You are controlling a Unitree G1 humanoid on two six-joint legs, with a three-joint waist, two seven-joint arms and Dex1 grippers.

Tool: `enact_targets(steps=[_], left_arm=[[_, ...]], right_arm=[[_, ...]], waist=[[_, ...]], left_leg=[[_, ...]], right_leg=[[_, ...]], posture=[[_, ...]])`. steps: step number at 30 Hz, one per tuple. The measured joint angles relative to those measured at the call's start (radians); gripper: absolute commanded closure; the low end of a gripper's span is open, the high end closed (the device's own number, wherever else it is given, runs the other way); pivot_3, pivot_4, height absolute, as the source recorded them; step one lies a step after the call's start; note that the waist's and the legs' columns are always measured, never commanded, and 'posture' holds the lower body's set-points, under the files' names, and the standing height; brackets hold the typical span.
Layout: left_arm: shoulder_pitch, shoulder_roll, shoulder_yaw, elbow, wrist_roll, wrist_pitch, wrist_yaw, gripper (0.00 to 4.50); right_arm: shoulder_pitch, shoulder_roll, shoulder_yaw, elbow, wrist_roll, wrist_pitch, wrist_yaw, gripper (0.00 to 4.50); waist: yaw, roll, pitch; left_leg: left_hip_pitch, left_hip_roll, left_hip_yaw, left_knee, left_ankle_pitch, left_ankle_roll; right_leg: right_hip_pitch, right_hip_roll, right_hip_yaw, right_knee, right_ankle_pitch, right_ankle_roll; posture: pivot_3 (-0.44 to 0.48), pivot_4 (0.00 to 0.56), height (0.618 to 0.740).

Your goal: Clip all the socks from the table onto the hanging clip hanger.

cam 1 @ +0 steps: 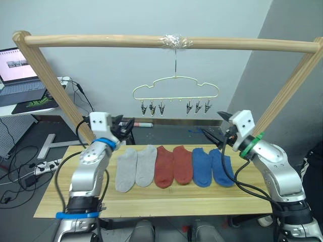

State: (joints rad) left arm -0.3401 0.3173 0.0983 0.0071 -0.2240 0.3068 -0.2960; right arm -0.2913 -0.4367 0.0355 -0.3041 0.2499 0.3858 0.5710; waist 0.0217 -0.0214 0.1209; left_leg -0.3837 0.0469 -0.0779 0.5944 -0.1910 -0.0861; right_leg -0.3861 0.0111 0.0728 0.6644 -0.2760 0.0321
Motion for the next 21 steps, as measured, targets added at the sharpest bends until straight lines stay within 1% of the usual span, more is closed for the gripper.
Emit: enact_targets(steps=[4, 10, 15, 21], left_arm=[[-0.081, -0.071, -0.025, 0.105, 0.033, -0.036, 0.036, 2.12], [-0.175, -0.114, -0.024, 0.232, 0.058, -0.098, 0.066, 2.12], [-0.243, -0.126, -0.025, 0.343, 0.091, -0.166, 0.071, 2.12], [-0.312, -0.127, -0.025, 0.457, 0.127, -0.261, 0.088, 2.12]], right_arm=[[-0.031, 0.025, 0.052, -0.019, 0.008, 0.034, 0.013, 0.0], [-0.051, 0.046, 0.072, -0.032, 0.008, 0.074, 0.01, 0.0], [-0.079, 0.049, 0.077, -0.074, 0.012, 0.107, 0.009, 0.0], [-0.081, 0.047, 0.077, -0.096, 0.017, 0.132, 0.008, 0.0]], waist=[[-0.003, -0.002, 0.015], [-0.007, -0.003, 0.041], [-0.015, -0.004, 0.054], [-0.025, -0.006, 0.061]], left_leg=[[-0.002, 0.0, 0.0, 0.0, 0.0, 0.0], [-0.008, 0.0, -0.001, 0.0, 0.0, 0.0], [-0.009, 0.0, -0.003, 0.0, 0.0, 0.0], [-0.011, 0.0, -0.003, 0.0, 0.0, 0.0]], right_leg=[[-0.001, 0.0, 0.0, -0.001, 0.001, 0.002], [-0.004, 0.0, -0.001, -0.001, 0.002, 0.004], [-0.005, 0.0, -0.002, -0.001, 0.003, 0.005], [-0.007, 0.0, -0.003, -0.002, 0.003, 0.005]], posture=[[0.081, 0.162, 0.74], [0.061, 0.182, 0.74], [0.047, 0.186, 0.74], [0.031, 0.19, 0.74]])
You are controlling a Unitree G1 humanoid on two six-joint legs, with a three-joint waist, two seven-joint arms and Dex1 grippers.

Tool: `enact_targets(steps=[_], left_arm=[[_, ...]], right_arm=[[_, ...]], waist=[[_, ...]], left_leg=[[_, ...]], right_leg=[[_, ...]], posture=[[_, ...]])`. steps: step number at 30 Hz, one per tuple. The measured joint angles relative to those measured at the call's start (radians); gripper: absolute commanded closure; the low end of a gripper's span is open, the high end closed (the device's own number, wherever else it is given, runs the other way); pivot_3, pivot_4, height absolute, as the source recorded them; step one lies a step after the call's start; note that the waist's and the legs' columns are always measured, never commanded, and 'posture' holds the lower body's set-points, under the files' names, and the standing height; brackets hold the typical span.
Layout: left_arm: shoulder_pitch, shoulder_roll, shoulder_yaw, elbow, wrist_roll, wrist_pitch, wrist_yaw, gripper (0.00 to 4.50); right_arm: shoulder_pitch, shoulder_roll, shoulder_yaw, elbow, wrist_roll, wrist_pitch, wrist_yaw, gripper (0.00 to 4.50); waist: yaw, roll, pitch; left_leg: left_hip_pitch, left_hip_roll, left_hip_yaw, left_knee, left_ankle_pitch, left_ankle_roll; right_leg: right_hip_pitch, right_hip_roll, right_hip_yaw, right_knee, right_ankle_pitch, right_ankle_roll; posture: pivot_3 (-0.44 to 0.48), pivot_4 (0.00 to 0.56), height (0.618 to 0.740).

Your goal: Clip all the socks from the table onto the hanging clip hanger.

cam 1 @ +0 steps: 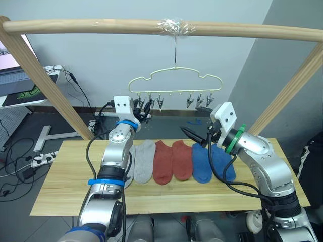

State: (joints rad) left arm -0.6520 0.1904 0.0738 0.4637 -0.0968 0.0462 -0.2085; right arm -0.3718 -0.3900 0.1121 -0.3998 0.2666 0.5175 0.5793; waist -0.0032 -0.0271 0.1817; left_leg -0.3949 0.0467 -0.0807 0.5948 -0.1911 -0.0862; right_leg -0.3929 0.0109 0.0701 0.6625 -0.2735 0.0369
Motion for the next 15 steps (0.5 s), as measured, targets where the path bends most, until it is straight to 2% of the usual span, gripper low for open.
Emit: enact_targets(steps=[6, 15], left_arm=[[-0.044, 0.009, 0.007, 0.06, 0.004, -0.056, 0.0, 2.12], [-0.049, 0.016, 0.008, 0.061, 0.021, -0.083, -0.004, 2.12]], right_arm=[[-0.001, 0.0, -0.002, -0.023, 0.001, 0.019, -0.011, 0.0], [-0.001, -0.017, -0.002, -0.027, 0.001, 0.019, -0.011, 0.0]], waist=[[-0.004, 0.0, 0.002], [-0.005, 0.0, 0.002]], left_leg=[[-0.004, 0.0, 0.0, 0.0, 0.0, 0.0], [-0.005, 0.0, 0.0, 0.0, 0.0, 0.0]], right_leg=[[-0.005, 0.0, 0.0, 0.001, 0.0, 0.0], [-0.006, 0.0, 0.0, 0.001, 0.0, 0.001]], posture=[[0.025, 0.187, 0.74], [0.024, 0.178, 0.74]])
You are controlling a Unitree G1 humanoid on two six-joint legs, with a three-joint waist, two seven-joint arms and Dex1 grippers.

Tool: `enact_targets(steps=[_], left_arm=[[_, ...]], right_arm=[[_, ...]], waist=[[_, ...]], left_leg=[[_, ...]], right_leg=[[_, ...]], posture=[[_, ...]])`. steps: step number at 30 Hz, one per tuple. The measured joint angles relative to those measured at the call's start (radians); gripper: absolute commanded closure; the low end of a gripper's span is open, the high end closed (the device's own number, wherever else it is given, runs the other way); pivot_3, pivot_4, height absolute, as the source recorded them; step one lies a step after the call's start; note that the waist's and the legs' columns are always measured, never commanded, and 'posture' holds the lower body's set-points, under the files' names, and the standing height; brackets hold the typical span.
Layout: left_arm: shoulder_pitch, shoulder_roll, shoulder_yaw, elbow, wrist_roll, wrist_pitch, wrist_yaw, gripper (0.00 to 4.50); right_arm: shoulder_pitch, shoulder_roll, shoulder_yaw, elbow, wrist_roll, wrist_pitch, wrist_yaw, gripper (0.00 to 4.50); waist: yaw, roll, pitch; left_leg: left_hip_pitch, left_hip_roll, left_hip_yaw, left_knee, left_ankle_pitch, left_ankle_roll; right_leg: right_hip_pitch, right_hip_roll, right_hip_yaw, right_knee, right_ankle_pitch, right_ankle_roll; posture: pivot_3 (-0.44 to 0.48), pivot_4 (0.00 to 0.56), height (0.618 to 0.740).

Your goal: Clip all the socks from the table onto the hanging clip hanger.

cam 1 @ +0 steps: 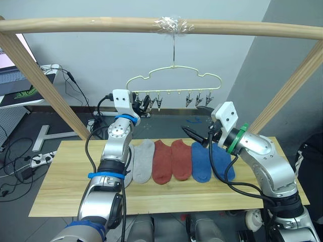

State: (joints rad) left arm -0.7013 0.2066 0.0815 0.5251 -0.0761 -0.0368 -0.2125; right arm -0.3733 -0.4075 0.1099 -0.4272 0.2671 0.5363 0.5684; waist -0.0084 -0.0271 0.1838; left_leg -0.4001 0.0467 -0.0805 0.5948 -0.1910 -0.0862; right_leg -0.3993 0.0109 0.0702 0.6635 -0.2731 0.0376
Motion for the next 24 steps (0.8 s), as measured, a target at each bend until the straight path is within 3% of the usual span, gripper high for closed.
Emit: enact_targets(steps=[5, 10, 14, 24], left_arm=[[0.0, 0.008, -0.01, 0.001, 0.016, -0.018, -0.017, 2.12], [0.001, 0.014, -0.024, 0.001, 0.036, -0.024, -0.018, 3.58], [0.001, 0.018, -0.026, 0.002, 0.039, -0.031, -0.02, 4.41], [0.001, 0.035, -0.024, -0.004, 0.012, 0.018, -0.063, 4.44]], right_arm=[[-0.008, 0.0, -0.003, 0.0, 0.001, 0.0, 0.0, 0.0], [-0.009, 0.0, -0.008, 0.0, 0.001, 0.0, 0.0, 0.0], [-0.012, 0.001, -0.008, 0.002, 0.001, 0.0, 0.0, 0.0], [-0.018, 0.007, -0.007, 0.026, -0.025, 0.022, -0.04, 0.0]], waist=[[0.0, 0.0, 0.0], [0.0, 0.0, 0.0], [0.0, 0.0, 0.0], [0.001, 0.0, 0.0]], left_leg=[[0.0, 0.0, 0.0, 0.0, 0.0, 0.0], [0.0, 0.0, 0.0, 0.0, 0.0, 0.0], [0.0, 0.0, 0.0, 0.0, 0.0, 0.0], [0.0, 0.0, 0.0, 0.0, 0.0, 0.0]], right_leg=[[0.0, 0.0, 0.0, 0.0, 0.0, 0.0], [0.0, 0.0, 0.0, 0.0, 0.0, 0.0], [0.0, 0.0, 0.0, 0.0, 0.0, 0.0], [0.0, 0.0, 0.0, 0.0, 0.0, 0.0]], posture=[[0.026, 0.175, 0.74], [0.031, 0.173, 0.74], [0.035, 0.171, 0.74], [0.053, 0.168, 0.74]])
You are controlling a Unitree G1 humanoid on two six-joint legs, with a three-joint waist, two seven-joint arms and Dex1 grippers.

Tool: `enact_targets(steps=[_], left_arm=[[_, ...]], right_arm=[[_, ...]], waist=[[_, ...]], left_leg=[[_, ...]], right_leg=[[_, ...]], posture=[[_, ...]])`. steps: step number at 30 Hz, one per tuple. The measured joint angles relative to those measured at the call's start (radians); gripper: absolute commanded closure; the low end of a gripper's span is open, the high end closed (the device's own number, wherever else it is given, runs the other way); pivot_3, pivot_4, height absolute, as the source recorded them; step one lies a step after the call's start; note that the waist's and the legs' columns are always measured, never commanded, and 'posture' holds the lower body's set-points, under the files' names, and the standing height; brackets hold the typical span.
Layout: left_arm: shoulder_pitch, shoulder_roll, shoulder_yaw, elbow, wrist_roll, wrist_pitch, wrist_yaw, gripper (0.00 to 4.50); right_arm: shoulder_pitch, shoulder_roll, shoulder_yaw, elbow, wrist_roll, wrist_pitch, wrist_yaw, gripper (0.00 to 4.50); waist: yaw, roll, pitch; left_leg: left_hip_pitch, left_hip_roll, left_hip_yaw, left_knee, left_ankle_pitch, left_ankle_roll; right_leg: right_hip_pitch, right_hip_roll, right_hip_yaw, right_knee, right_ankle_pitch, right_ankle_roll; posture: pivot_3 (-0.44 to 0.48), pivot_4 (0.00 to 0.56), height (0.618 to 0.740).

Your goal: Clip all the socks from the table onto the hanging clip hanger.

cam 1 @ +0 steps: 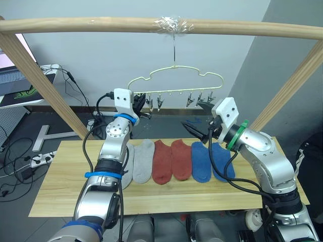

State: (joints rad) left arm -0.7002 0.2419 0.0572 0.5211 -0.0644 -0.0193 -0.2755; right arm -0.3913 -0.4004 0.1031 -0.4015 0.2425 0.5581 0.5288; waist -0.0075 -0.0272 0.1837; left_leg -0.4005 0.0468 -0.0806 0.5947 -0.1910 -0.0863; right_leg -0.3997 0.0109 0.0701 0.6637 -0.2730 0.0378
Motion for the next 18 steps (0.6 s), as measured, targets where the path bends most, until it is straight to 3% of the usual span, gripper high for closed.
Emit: enact_targets(steps=[5, 8, 18], left_arm=[[0.0, 0.047, 0.012, -0.073, -0.062, 0.149, -0.085, 4.44], [0.004, 0.081, 0.033, -0.118, -0.088, 0.229, -0.11, 4.44], [0.054, 0.082, 0.029, -0.207, -0.096, 0.302, -0.127, 4.44]], right_arm=[[0.225, 0.005, -0.029, 0.16, -0.082, 0.008, -0.12, 0.0], [0.28, -0.007, -0.063, 0.293, -0.11, -0.014, -0.145, 0.0], [0.093, 0.001, -0.082, 0.756, -0.142, -0.204, -0.1, 0.0]], waist=[[0.004, 0.0, 0.0], [-0.008, 0.003, 0.002], [-0.024, 0.003, 0.003]], left_leg=[[0.0, 0.0, 0.001, 0.0, 0.0, 0.0], [0.0, 0.0, 0.002, 0.0, 0.0, 0.0], [0.001, 0.0, 0.002, 0.001, 0.0, 0.001]], right_leg=[[0.0, 0.0, 0.001, 0.0, 0.0, 0.0], [-0.001, 0.0, 0.002, 0.001, 0.0, 0.001], [-0.001, 0.0, 0.002, 0.002, 0.001, 0.001]], posture=[[0.074, 0.183, 0.74], [0.09, 0.186, 0.74], [0.109, 0.19, 0.74]])
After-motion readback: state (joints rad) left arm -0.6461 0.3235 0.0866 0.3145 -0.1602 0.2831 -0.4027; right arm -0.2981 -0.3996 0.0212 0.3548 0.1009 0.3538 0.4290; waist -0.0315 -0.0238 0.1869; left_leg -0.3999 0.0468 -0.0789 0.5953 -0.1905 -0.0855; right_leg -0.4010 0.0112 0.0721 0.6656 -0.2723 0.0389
